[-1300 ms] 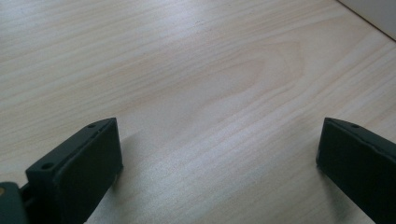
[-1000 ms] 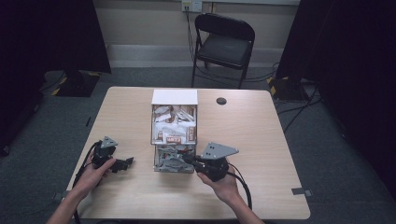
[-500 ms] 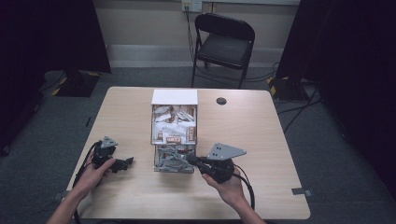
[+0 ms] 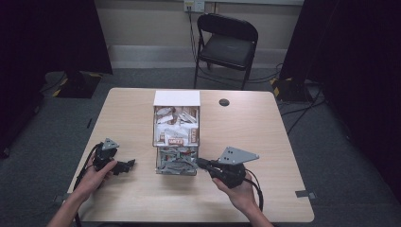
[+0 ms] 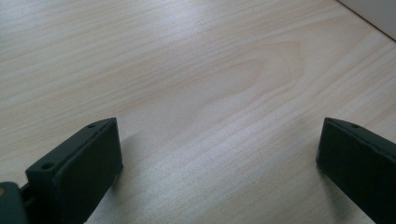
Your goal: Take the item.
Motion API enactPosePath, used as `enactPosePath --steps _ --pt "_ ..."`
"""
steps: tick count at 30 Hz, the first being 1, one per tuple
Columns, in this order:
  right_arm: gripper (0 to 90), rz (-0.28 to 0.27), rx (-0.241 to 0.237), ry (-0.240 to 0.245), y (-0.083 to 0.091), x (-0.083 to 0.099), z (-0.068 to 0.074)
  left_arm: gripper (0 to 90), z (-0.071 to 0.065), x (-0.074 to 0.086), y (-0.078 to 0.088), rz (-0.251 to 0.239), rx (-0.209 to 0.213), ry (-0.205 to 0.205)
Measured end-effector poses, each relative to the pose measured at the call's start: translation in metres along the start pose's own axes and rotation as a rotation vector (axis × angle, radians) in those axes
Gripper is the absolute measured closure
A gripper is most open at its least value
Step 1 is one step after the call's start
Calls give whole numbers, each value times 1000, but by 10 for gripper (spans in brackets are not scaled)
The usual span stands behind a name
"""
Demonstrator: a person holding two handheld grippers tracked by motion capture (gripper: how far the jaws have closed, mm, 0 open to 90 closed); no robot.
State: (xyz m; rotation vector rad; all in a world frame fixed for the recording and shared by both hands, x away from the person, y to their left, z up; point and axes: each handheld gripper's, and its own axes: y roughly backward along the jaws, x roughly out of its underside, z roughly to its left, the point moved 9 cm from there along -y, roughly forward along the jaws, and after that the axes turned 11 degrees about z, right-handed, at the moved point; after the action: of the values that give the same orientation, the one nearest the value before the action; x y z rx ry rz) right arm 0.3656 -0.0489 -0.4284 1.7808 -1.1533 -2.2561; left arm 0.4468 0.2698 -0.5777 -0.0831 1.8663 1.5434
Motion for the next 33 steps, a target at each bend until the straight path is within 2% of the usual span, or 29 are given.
enactPosePath --steps 2,10,21,33 --pt "900 -16 -16 -11 5 0 0 0 0 0 0 0 0 0" --pt "900 -27 -1 -18 16 3 -1 0 0 0 0 0 0 0" --pt "900 -44 57 -71 31 11 -27 0 0 0 0 0 0 0" --pt "900 -36 98 -106 30 11 -51 0 0 0 0 0 0 0"
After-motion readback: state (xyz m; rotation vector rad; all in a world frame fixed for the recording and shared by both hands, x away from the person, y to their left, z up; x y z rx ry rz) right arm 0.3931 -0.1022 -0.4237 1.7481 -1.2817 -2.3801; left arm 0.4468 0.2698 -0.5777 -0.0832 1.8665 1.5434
